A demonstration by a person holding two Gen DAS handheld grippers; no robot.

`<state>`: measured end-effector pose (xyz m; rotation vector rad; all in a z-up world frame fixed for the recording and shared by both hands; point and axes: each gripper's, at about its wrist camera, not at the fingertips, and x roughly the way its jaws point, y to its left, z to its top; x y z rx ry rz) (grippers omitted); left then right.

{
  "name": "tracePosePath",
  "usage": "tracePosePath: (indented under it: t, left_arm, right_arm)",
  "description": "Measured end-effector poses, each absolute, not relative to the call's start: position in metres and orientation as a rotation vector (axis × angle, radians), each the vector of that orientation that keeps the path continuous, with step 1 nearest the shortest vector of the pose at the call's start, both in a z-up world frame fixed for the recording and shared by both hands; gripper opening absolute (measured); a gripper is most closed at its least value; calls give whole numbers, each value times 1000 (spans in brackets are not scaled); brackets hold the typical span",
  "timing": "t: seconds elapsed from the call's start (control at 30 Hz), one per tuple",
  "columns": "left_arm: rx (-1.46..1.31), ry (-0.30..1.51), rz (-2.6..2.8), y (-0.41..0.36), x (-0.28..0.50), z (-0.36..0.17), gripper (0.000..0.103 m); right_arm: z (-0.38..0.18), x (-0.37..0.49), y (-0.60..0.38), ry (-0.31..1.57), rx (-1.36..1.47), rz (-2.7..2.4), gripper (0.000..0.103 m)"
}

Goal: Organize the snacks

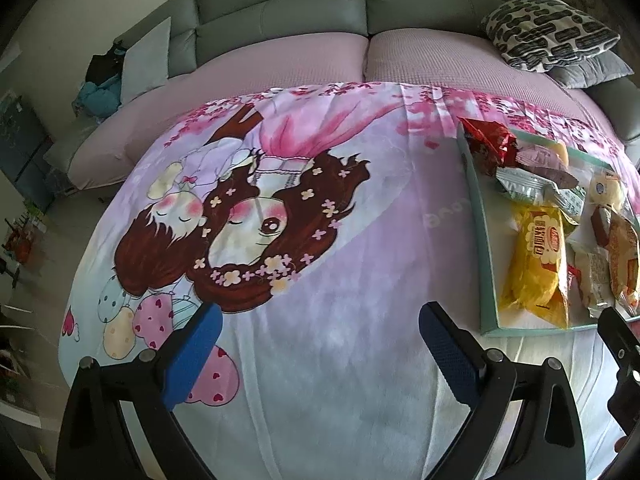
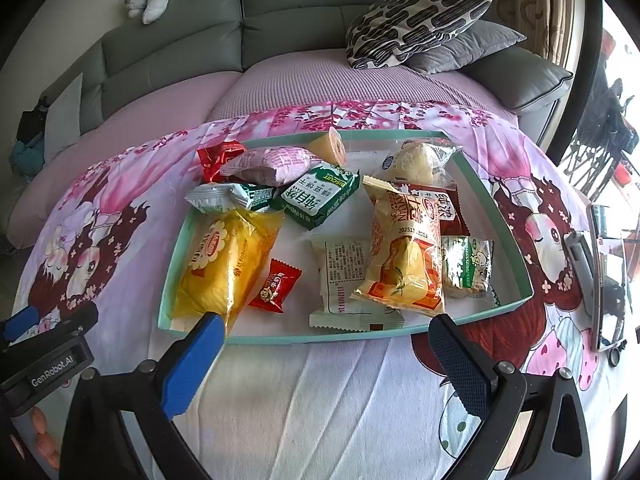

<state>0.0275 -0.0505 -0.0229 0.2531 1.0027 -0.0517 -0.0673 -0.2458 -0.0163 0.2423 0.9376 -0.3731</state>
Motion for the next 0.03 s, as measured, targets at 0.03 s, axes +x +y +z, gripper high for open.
tracePosePath:
  t: [0.03]
  left_arm:
    - [254, 1007, -57, -51, 28, -24, 99]
  right_arm:
    - [-16, -67, -246, 937, 242, -373, 103]
